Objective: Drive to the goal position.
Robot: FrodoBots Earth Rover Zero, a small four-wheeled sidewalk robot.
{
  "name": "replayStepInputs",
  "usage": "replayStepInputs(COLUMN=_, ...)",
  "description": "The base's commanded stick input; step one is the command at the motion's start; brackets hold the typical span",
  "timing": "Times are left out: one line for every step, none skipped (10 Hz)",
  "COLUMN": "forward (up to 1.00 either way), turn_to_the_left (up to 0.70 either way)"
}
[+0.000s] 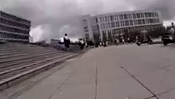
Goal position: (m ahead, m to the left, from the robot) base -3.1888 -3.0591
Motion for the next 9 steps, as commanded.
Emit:
replayStepInputs(forward=0.5, turn_to_the_left=0.0)
replayStepInputs(forward=0.5, turn_to_the_left=0.0)
replayStepInputs(forward=0.5, turn_to_the_left=0.0)
replayStepInputs(forward=0.5, turn_to_the_left=0.0)
replayStepInputs(forward=0.5, turn_to_the_left=0.0)
replayStepInputs(forward=0.5, turn_to_the_left=0.0)
replayStepInputs(forward=0.5, turn_to_the_left=0.0)
replayStepInputs(forward=0.5, turn_to_the_left=0.0)
replayStepInputs(forward=0.5, turn_to_the_left=0.0)
